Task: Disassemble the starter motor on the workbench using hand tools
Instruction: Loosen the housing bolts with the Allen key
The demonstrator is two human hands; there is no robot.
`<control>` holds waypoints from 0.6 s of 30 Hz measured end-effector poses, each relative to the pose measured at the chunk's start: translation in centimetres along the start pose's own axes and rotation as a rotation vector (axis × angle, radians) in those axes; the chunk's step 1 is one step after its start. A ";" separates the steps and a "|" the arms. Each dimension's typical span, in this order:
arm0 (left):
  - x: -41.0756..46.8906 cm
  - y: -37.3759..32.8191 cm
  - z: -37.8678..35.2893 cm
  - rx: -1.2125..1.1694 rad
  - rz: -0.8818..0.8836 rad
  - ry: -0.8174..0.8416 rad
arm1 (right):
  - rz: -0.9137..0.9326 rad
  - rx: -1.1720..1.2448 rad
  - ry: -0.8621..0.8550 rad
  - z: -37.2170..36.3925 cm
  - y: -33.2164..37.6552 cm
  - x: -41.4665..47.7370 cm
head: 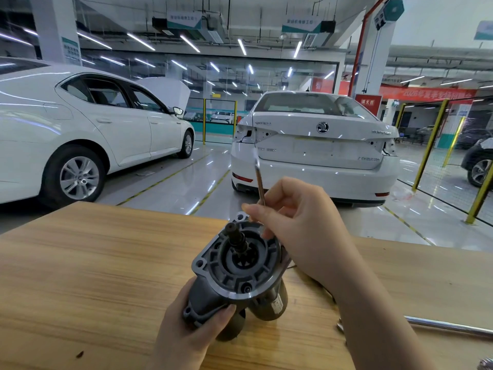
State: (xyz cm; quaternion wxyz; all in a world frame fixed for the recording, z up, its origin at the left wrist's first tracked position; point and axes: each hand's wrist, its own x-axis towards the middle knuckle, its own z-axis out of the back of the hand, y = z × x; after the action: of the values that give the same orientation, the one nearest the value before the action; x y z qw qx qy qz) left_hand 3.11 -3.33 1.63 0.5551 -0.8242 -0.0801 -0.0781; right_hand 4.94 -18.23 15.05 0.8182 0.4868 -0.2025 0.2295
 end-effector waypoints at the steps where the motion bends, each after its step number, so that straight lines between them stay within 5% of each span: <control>1: 0.0 0.0 -0.1 0.002 0.006 0.003 | 0.003 0.010 0.015 0.1 0.0 0.0; 18: 0.3 0.2 0.2 -0.038 -0.002 0.037 | 0.009 0.058 -0.019 0.1 0.4 -0.2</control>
State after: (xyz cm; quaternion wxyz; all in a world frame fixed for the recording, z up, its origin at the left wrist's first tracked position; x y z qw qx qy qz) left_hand 3.48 -3.24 1.41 0.5405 -0.8330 -0.0692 -0.0957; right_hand 4.58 -18.16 15.25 0.8007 0.5115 -0.2057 0.2342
